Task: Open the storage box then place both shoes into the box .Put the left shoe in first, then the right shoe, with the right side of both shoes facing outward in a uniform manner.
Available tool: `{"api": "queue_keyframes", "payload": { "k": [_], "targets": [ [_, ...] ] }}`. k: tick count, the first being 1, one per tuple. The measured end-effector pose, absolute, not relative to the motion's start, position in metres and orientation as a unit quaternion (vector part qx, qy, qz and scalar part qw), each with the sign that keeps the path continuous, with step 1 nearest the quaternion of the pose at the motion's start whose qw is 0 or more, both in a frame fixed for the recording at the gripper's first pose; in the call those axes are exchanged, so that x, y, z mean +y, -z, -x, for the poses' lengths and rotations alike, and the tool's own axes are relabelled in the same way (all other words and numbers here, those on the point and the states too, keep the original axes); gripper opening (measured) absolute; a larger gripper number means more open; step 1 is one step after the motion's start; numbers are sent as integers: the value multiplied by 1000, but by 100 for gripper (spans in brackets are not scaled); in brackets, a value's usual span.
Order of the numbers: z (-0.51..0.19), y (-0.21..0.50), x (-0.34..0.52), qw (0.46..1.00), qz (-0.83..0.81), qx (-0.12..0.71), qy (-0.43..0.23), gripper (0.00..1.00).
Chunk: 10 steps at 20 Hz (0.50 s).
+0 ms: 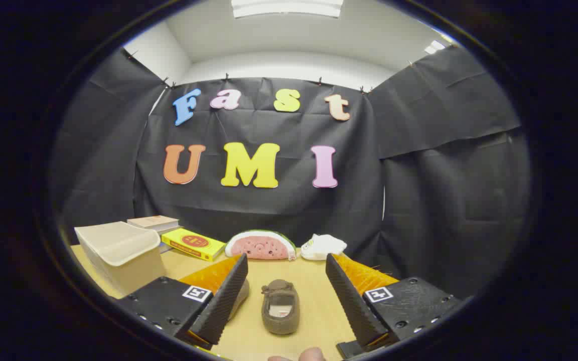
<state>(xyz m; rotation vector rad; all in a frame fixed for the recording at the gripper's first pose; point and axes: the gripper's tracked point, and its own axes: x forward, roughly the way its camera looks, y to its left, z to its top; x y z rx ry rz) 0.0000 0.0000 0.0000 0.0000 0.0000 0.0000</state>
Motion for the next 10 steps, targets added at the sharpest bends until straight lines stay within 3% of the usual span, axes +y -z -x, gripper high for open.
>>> {"api": "queue_keyframes", "payload": {
  "k": [10],
  "targets": [
    [2,-7,2,1000,0,-14,0,95]
  ]
}}
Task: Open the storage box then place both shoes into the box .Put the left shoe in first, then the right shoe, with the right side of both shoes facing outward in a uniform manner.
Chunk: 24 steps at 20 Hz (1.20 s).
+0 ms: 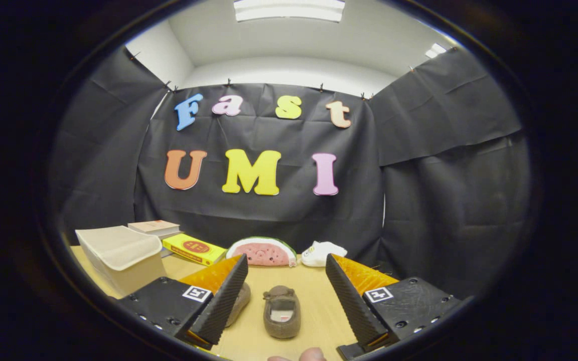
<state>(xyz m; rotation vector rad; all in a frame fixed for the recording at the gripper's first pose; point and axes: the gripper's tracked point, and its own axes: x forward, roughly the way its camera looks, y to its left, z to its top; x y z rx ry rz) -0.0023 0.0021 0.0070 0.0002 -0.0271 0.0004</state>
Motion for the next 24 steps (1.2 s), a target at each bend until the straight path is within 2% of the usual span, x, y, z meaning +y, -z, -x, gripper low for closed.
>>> {"api": "queue_keyframes", "payload": {
  "k": [11,18,24],
  "targets": [
    [-1,-2,17,1000,-3,-3,-23,95],
    [-9,6,57,997,-14,15,-80,95],
    [-20,10,129,987,-60,27,-148,95]
  ]
}}
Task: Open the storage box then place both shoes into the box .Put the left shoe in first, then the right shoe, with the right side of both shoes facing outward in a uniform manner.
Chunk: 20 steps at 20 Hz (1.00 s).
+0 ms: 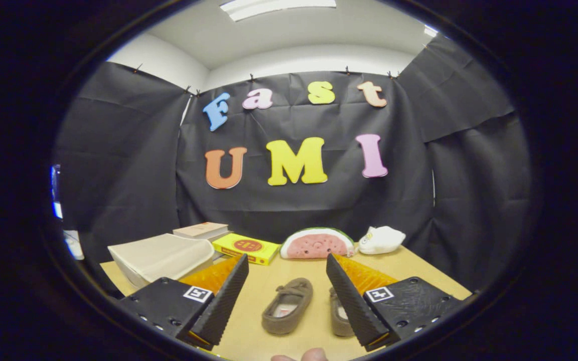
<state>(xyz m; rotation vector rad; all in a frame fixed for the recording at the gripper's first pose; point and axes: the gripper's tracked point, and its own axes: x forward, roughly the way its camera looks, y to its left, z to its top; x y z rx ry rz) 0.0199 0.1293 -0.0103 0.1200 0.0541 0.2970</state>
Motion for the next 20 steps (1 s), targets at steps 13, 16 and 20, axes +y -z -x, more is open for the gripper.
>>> {"api": "queue_keyframes", "payload": {
  "k": [13,16,20],
  "targets": [
    [-40,57,314,940,-174,99,-277,95],
    [-42,73,335,921,-209,134,-299,95],
    [-43,96,350,896,-256,182,-314,95]
  ]
}}
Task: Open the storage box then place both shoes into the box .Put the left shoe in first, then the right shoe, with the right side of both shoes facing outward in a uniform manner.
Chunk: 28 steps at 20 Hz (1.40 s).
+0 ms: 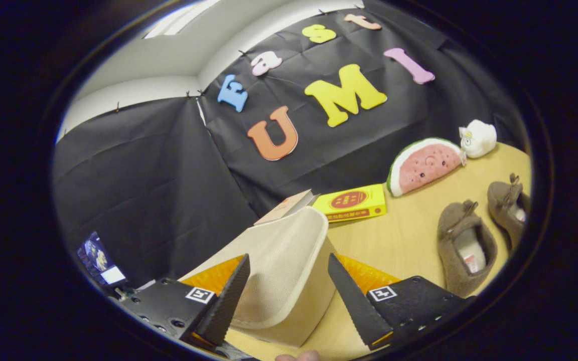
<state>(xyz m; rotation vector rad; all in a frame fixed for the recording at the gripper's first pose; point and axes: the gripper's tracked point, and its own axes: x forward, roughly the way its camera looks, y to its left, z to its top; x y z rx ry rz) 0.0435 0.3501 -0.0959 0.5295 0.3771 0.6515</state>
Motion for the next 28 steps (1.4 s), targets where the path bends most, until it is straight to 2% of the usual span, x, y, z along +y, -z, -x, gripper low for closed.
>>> {"api": "queue_keyframes", "payload": {
  "k": [11,14,16,20,21,23,25,28],
  "targets": [
    [-33,110,377,797,-388,283,-367,95],
    [-34,98,372,781,-409,290,-373,84],
    [-33,95,370,789,-389,281,-384,72],
    [-31,77,356,798,-385,261,-383,18],
    [-32,72,350,805,-375,261,-379,18],
    [-29,68,354,812,-360,257,-382,5],
    [-28,60,358,814,-354,253,-385,0],
    [-27,26,364,816,-348,236,-397,0]
  ]
}}
